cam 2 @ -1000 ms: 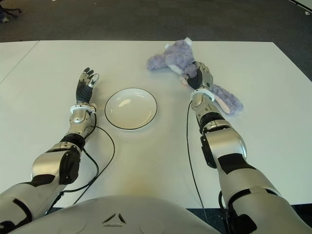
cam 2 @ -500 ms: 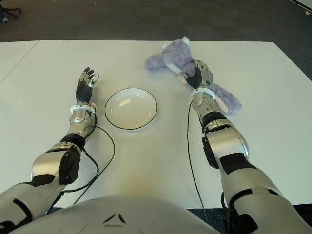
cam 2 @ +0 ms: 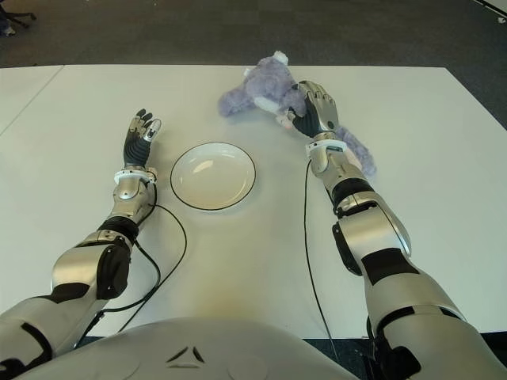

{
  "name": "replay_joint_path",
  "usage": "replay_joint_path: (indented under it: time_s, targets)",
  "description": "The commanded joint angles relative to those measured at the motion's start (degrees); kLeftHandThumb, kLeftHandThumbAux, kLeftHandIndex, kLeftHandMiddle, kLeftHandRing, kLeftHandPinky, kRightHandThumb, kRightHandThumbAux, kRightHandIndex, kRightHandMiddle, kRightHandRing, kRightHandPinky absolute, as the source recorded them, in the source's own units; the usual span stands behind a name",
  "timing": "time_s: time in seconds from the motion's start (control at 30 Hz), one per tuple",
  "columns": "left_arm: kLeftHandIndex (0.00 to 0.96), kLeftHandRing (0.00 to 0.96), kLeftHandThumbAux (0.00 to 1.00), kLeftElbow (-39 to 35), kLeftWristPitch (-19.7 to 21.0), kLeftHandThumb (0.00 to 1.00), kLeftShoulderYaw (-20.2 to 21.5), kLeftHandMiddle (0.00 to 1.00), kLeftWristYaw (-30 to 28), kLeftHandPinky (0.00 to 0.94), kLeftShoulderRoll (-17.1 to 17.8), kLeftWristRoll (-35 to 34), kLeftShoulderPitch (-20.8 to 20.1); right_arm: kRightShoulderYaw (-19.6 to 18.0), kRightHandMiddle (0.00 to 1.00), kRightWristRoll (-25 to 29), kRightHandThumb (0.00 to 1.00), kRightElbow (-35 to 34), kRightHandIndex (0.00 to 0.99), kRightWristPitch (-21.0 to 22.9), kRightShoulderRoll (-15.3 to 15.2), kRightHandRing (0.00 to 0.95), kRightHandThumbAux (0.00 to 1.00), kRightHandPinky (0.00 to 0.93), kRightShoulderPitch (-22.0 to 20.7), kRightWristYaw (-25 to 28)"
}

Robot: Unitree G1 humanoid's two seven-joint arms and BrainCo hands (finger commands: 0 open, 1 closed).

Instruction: Put the doll into the plate.

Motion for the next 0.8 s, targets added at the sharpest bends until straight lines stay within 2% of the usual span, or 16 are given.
replay_joint_path:
  time_s: [0.03,0.33,0.47,0.57,0.8]
  targets:
    - [0.077,0.083,0.458,7.64,6.42,0.000,-0.08,0.115,-0.54,0.037,-4.25,-0.12,11.68,1.20,0.900,-1.30,0.744,-2.73,0.437,-4.06,-2.01,0.866,0.706,0.840,1.15,-2.76]
    - [0.081,0.082,0.451,7.70,6.70,0.000,-0.47,0.115,-0.07,0.027,-4.13,0.38,11.49,1.36,0.916,-1.62,0.742,-5.00,0.436,-5.17,-2.28,0.882,0.706,0.868,1.39,-3.93]
    - [0.073,0.075,0.447,7.70,6.63,0.000,-0.68,0.108,0.10,0.022,-4.06,0.61,11.55,1.27,0.892,-1.58,0.743,-5.83,0.437,-5.49,-2.43,0.870,0.705,0.845,1.64,-4.20]
    - [0.070,0.083,0.452,7.69,6.56,0.000,-0.69,0.110,0.13,0.052,-4.07,0.62,11.56,1.11,0.850,-1.39,0.744,-6.35,0.439,-6.08,-2.60,0.843,0.704,0.814,1.82,-4.34]
    - [0.073,0.089,0.459,7.68,6.72,0.000,-0.53,0.116,0.04,0.052,-4.15,0.40,11.48,0.94,0.858,-1.45,0.744,-7.67,0.439,-6.63,-2.97,0.851,0.704,0.836,1.97,-4.79]
